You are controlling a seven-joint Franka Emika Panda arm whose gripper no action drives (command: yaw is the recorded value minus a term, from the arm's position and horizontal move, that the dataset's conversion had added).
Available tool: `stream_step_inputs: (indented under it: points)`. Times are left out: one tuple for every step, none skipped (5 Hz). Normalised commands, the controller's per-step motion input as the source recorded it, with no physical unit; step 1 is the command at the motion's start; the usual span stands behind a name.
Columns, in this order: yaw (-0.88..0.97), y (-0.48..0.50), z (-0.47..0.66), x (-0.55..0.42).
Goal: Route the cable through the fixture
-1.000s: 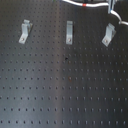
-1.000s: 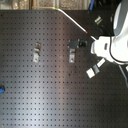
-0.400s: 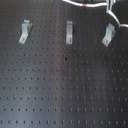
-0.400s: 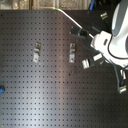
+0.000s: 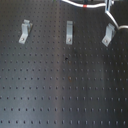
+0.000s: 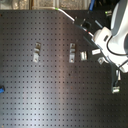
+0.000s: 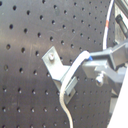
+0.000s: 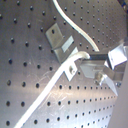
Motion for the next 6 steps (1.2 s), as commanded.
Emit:
stream_step_inputs:
  points:
    - [0.95, 0.0, 0.0, 0.0]
    - [0.94, -0.02, 0.0, 0.02]
    - [0.92, -0.028, 0.01, 0.023]
    - [0.83, -0.114, 0.07, 0.004]
    - [0.39, -0.316, 0.11, -0.171]
    - [-0.41, -0.061, 0.0, -0.424]
